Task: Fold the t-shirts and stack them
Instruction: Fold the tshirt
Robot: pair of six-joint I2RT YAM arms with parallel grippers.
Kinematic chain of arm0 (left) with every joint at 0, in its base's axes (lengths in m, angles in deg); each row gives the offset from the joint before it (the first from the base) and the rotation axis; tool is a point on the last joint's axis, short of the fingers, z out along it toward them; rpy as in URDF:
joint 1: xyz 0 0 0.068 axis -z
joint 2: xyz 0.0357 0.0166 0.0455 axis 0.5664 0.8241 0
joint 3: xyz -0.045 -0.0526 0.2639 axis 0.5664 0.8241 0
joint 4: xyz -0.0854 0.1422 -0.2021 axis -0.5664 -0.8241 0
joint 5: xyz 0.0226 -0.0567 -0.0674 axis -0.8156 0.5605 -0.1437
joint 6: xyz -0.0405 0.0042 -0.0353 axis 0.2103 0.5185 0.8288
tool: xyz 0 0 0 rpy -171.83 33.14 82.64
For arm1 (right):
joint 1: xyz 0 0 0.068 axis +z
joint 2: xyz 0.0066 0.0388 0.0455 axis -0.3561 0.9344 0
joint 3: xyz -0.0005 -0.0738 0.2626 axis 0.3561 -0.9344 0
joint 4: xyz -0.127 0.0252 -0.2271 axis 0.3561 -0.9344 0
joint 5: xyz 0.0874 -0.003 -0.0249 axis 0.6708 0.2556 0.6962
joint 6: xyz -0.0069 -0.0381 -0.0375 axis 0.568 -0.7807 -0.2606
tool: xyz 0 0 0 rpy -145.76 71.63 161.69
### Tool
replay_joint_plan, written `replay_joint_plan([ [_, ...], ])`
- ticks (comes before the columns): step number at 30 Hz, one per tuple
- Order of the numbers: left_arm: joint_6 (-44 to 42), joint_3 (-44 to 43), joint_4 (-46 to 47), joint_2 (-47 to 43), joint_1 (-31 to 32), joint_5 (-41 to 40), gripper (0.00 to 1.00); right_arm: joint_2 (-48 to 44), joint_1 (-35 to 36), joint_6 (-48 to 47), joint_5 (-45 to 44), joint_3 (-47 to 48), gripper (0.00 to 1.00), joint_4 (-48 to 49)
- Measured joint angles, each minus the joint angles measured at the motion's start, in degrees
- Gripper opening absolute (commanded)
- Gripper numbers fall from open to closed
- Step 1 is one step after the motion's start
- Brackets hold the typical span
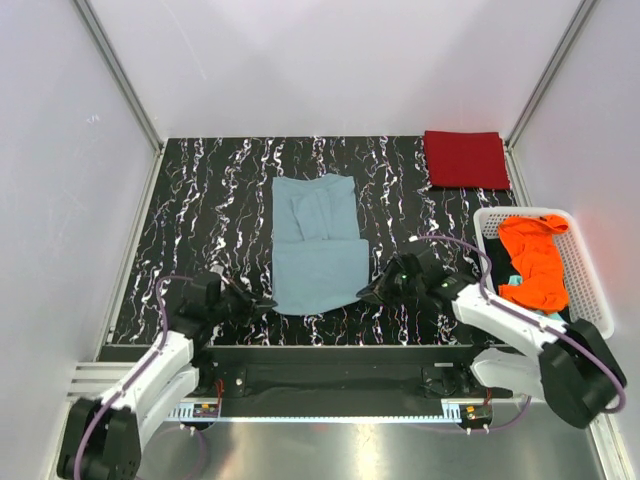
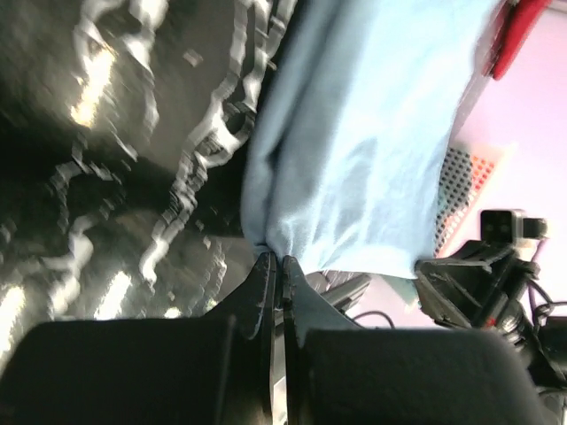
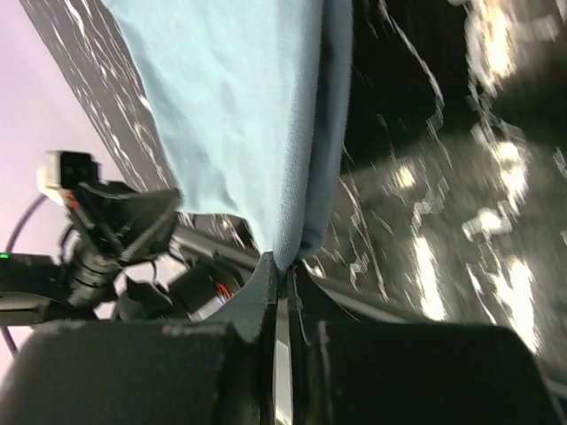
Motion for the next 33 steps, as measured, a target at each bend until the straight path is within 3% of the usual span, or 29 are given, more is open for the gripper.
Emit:
replay_joint_plan([
  [7,-0.22,-1.42,-13.18,-24.59,0.55,-0.57,0.00,-14.05,2.27,0.87,-0.04,-4.83,0.01,-10.38],
  [14,0.33,-2.78,-24.09,-31.39,0.68,1.60,0.00,-21.42,5.62,1.33,0.11,-4.83,0.01,-18.51],
  [20,-0.44,-6.67,-28.61,-32.09,0.68,3.48,0.00,-23.61,7.87,1.53,0.13,-3.43,0.01,-23.12],
  [26,-1.46,-8.52,-31.15,-30.01,0.68,3.82,0.00,-19.54,9.88,0.57,0.11,-0.59,0.01,-25.20],
  [33,-7.37,-20.09,-32.02,-15.43,0.68,0.98,0.00,-10.10,8.94,-4.11,0.31,12.70,0.00,-27.93],
])
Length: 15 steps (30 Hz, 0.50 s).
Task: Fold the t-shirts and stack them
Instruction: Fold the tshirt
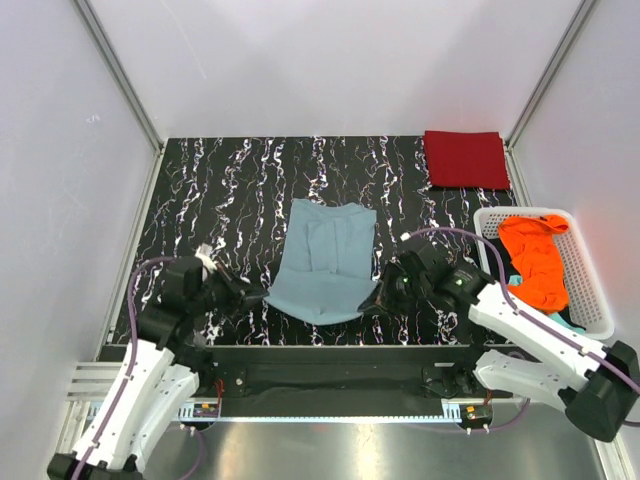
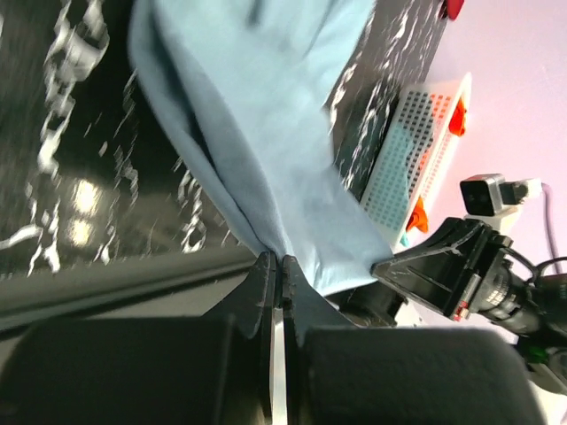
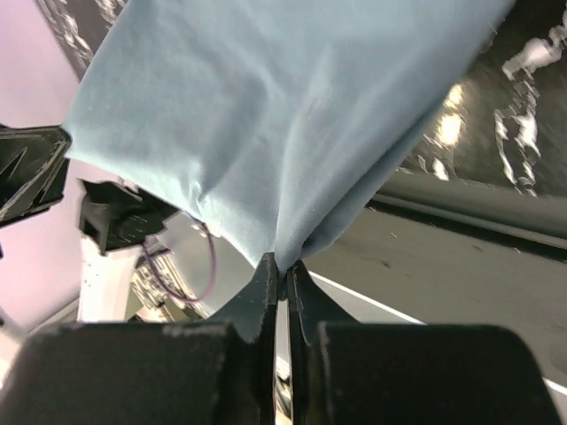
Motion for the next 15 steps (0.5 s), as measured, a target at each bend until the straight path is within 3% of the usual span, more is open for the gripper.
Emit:
replay_joint_plan([
  [5,-4.46,-10.03,3.63,11.58,0.00,-2.47,0.00,6.84,-5.62,-3.10,3.32,6.78,0.00,-0.33],
  [15,-7.17,-21.38,11.85,33.55,-0.02,-4.02,0.00,19.04,-19.93,-10.34,14.62,15.87,0.00,-1.11],
])
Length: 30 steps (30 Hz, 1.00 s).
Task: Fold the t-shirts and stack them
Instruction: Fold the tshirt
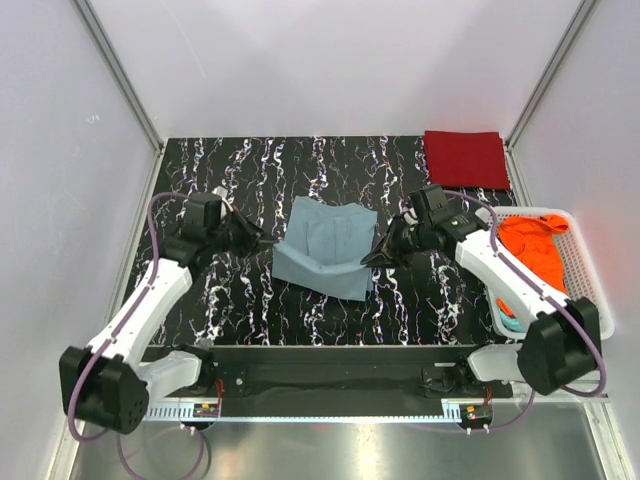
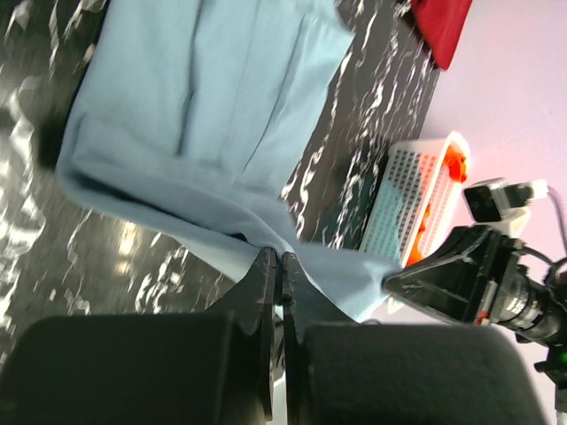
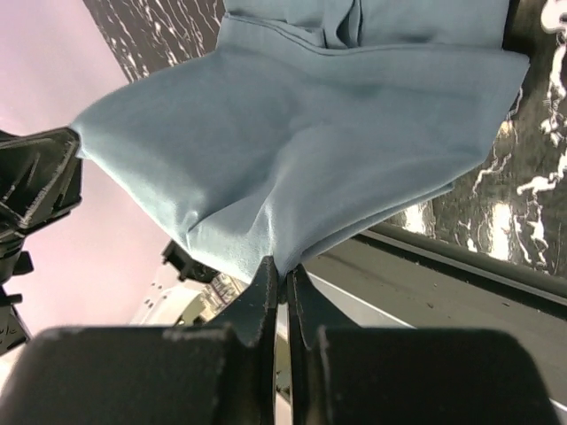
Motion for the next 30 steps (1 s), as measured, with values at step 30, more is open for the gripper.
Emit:
replay_joint_plan([
  [30,0.31,-29.88,18.43,42.25,-5.38,7.56,0.00,31.39,-17.42,-6.97,15.23,24.85,0.08,-0.96],
])
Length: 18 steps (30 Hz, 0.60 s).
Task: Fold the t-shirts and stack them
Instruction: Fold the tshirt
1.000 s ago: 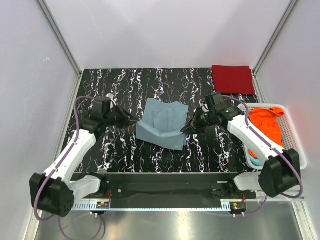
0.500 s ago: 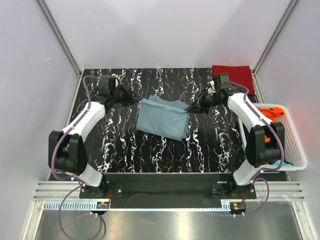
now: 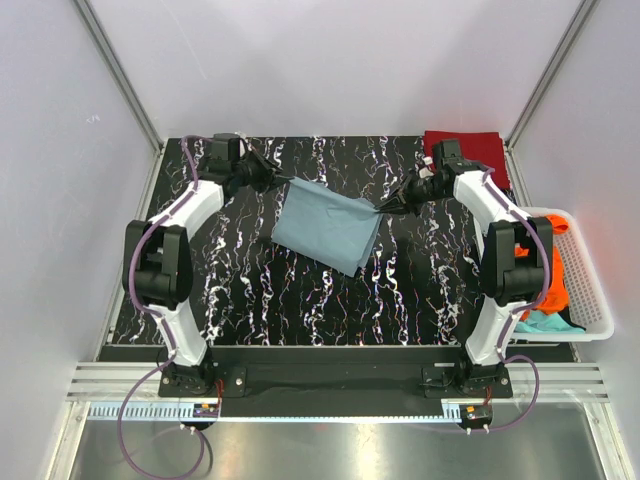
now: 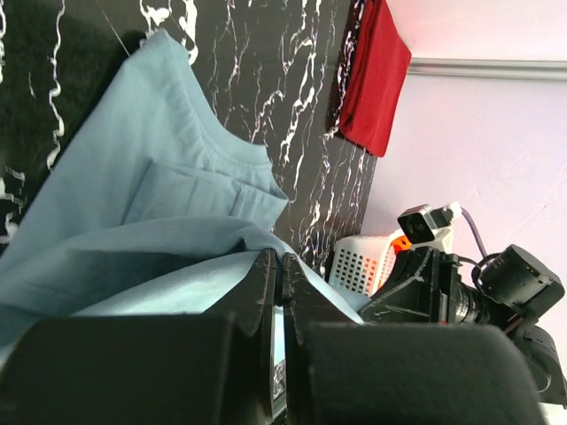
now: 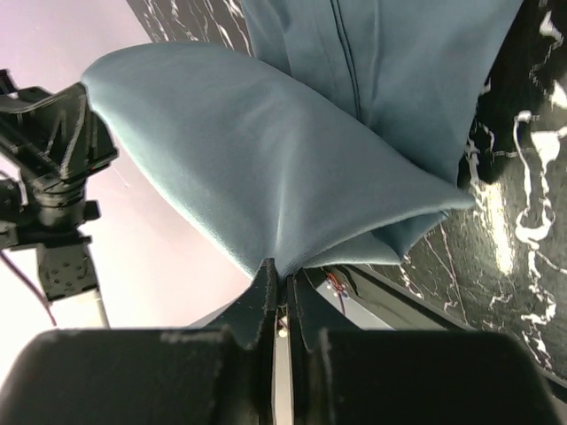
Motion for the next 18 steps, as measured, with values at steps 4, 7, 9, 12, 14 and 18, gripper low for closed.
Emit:
replay_joint_plan([
  [4,0.09,-2.89,2.25,4.85,-0.22,1.33,0.07,2.84,-1.18,-0.52,0.50,2.58,0.19,0.00],
  [7,-0.24,-8.61,3.85,11.19,-0.22,2.78,0.22,7.08,-2.16,-1.31,0.46,6.25,0.40,-0.35],
  [9,-1.05,-14.86,4.59,17.20,-0.31,3.28,0.29,11.43,-3.17,-2.45,0.39,10.01,0.53,-0.61],
  [12,-4.35,-26.53,2.32,26.47,-0.81,3.13,0.43,19.54,-5.01,-5.03,-0.15,18.64,0.56,-2.34],
  [14,-7.34,-38.21,-2.32,33.27,-1.31,3.10,0.61,25.86,-6.45,-7.52,-1.44,27.78,0.61,-5.03],
  [18,-11.02,-45.99,-6.97,36.37,-3.04,4.57,0.60,28.44,-8.39,-12.13,-5.84,36.41,0.65,-10.97],
])
